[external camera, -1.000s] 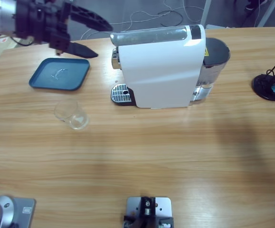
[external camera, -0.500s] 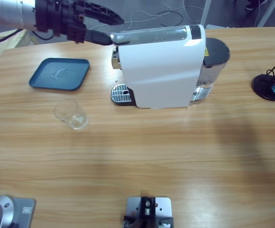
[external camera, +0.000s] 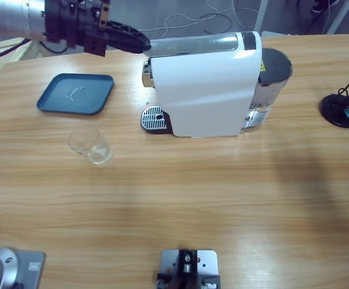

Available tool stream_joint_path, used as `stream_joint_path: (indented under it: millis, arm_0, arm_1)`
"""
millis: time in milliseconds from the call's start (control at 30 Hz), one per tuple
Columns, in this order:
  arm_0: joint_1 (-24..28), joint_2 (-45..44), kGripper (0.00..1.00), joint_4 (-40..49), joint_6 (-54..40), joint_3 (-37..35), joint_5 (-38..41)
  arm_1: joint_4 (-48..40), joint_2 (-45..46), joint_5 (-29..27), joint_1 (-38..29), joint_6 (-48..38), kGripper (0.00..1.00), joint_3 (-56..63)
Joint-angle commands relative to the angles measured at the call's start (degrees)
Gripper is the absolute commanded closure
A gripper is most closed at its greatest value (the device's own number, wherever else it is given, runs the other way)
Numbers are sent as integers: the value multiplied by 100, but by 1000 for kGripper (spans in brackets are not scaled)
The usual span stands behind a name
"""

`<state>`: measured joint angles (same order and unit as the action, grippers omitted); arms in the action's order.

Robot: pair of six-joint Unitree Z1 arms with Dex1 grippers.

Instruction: Pour coffee

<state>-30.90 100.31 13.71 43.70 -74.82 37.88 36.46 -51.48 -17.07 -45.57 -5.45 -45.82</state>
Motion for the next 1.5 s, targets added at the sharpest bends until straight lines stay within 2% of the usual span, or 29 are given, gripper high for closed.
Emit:
stream_joint_path:
  millis: [33, 167, 200, 233, 267, 300, 367, 467, 533, 633, 767, 933, 1000, 1333, 1433, 1500]
  arm_0:
    - [-563, -762, 1000, 35, 319, -955, -355]
    - [-710, -1096, 1000, 55, 26, -1268, -804]
    - [-717, -1138, 834, 99, -167, -1217, -834]
    - [-754, -1207, 300, 155, -494, -1076, -902]
    - [-854, -1358, 47, 167, -1220, -800, -1173]
    - [-1014, -1571, 10, 167, -2170, -421, -1605]
    - [-1308, -2190, 4, 222, -3578, 548, -2607]
    - [-1721, -2868, 4, 589, -4673, 1608, -3968]
    - [-1826, -3265, 4, 702, -4863, 2181, -4613]
    - [-1832, -3689, 4, 703, -4854, 2712, -4826]
    - [-1832, -3879, 4, 695, -4824, 2854, -4913]
    - [-1832, -3775, 4, 615, -4805, 2861, -4949]
    - [-1830, -3735, 4, 607, -4776, 2882, -4949]
    - [-1832, -3747, 4, 608, -4669, 2938, -4943]
    - [-1832, -3728, 4, 607, -4617, 2956, -4949]
    - [-1832, -3703, 4, 603, -4574, 2956, -4945]
  arm_1:
    - [-64, 230, -218, -45, -246, 193, 129]
    - [-266, 137, -207, 243, -373, 202, 43]
    - [-315, 35, -190, 380, -482, 205, 52]
    - [-359, -90, -186, 561, -601, 235, 52]
    - [-419, -220, -177, 785, -735, 313, 48]
    - [-472, -354, -197, 1024, -865, 331, 57]
    - [-651, -781, -293, 1665, -923, 328, 177]
    - [-1572, -1556, -246, 2648, -1138, 322, 741]
    - [-2201, -2117, -111, 3038, -1352, 317, 1017]
    - [-2994, -2827, -86, 3233, -1371, 312, 1221]
    - [-3773, -3353, -153, 3434, -1371, 315, 1430]
    - [-4054, -3644, -47, 3462, -1363, 338, 1463]
    - [-4395, -3695, -98, 3490, -1341, 444, 1690]
    - [-5508, -4421, 250, 3731, -1210, 456, 2050]
    - [-5733, -4485, 274, 3838, -1123, 569, 2165]
    - [-5822, -4485, 288, 3862, -1076, 586, 2214]
